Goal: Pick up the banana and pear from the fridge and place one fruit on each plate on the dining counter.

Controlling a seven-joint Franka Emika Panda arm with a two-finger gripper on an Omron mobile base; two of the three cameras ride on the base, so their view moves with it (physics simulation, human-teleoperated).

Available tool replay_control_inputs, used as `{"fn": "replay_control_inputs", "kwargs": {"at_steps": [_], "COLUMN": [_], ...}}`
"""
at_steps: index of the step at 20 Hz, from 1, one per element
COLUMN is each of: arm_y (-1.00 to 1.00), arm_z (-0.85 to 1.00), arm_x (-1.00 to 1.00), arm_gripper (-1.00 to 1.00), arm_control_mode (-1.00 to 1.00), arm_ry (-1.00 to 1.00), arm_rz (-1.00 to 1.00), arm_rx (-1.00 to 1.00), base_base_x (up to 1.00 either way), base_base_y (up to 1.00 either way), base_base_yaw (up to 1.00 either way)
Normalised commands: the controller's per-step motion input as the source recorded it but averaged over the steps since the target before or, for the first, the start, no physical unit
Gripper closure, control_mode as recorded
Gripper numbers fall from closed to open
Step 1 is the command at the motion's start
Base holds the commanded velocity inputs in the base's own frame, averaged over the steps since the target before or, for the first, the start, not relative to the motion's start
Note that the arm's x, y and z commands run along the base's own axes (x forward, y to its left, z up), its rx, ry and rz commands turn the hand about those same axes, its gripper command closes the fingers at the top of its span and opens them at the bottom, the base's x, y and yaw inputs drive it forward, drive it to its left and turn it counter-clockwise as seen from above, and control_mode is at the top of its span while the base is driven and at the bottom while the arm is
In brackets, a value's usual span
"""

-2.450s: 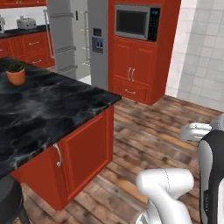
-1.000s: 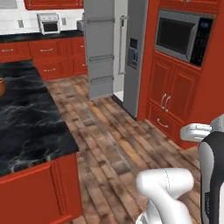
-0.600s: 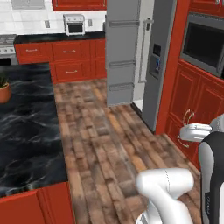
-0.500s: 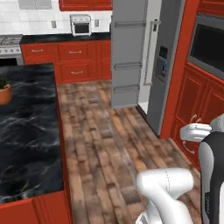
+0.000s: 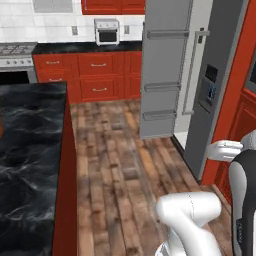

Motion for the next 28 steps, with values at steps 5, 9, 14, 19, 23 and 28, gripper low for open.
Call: {"fn": "replay_control_inputs", "kwargs": {"at_steps": [5,9,14,19,23,28], "arm_y": [0.0,0.0,0.0,0.0,0.0,0.0], "arm_z": [0.0,0.0,0.0,0.0,0.0,0.0], "arm_x": [0.0,0.0,0.0,0.0,0.0,0.0], "arm_gripper": [-1.0,-1.0,-1.0,-1.0,-1.0,-1.0], "arm_control_mode": [1.0,1.0,1.0,1.0,1.0,1.0], "arm_ry": [0.0,0.0,0.0,0.0,0.0,0.0], "arm_rz": [0.0,0.0,0.0,0.0,0.0,0.0], "arm_rx": [0.0,0.0,0.0,0.0,0.0,0.0], "base_base_x": [1.0,1.0,1.0,0.98,0.82,0.64], "base_base_y": [-0.08,0.0,0.01,0.22,0.36,0.4], "base_base_yaw": [-0.08,-0.27,-0.35,-0.4,-0.46,-0.48]}}
